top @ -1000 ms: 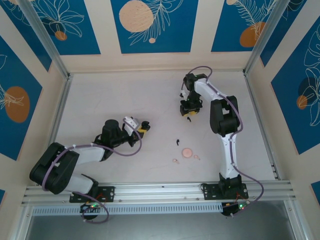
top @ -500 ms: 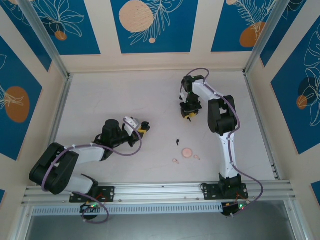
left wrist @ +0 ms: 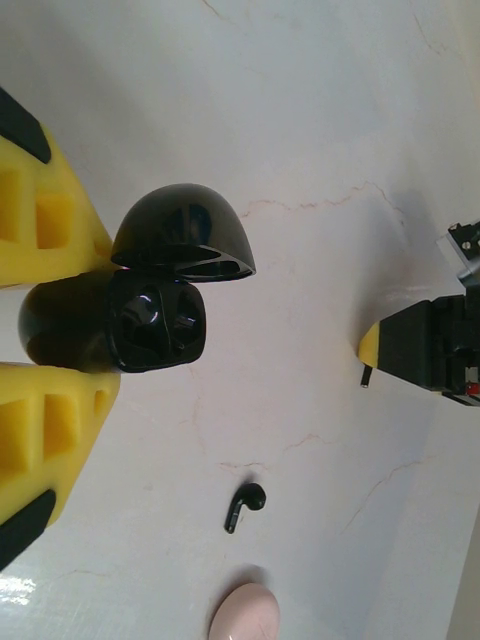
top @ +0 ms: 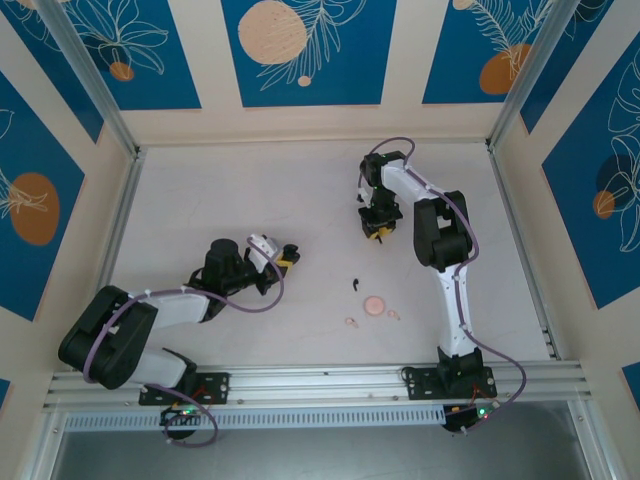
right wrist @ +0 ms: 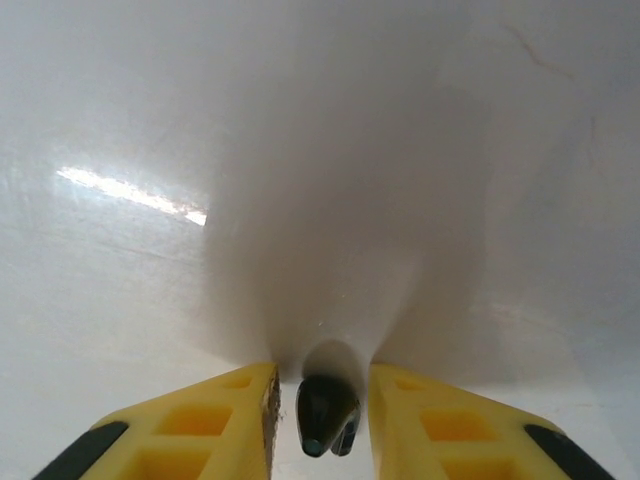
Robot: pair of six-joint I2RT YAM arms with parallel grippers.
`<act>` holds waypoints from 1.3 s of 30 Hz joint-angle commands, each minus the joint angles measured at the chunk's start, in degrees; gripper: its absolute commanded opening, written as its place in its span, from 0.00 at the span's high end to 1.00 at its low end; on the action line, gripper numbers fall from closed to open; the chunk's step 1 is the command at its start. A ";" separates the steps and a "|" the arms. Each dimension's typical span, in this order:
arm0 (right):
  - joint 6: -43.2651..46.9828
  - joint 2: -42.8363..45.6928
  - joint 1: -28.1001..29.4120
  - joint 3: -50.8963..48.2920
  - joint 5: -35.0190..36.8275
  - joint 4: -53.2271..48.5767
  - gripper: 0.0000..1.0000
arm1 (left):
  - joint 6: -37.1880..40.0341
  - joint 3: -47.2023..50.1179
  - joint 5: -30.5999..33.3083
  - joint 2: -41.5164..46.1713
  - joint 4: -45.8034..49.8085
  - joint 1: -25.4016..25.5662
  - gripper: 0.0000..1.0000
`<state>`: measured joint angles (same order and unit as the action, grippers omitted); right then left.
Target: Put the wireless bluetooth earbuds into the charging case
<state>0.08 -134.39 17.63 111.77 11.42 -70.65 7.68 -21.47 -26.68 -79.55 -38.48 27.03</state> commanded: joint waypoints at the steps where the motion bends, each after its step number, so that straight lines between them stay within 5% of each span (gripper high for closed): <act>1: -0.25 -0.84 0.63 1.48 -0.43 -3.61 0.72 | 0.97 -1.71 -0.07 1.33 0.27 0.40 0.92; 15: -1.52 5.22 0.06 -3.47 -1.83 4.10 0.80 | 0.00 -2.34 -1.93 -1.34 -2.63 0.48 0.92; 28: -7.91 33.34 0.67 -30.19 -12.65 31.98 0.80 | -3.99 -5.13 -4.71 -9.09 -12.23 3.78 0.93; 39: -10.34 55.56 11.84 -50.84 -11.47 53.07 0.80 | -7.64 -7.45 -6.06 -11.38 -18.10 6.14 0.93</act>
<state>-8.60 -82.32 26.98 63.66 -0.69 -25.98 2.13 -27.73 -30.46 -89.82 -52.07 32.38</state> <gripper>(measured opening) 0.199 0.164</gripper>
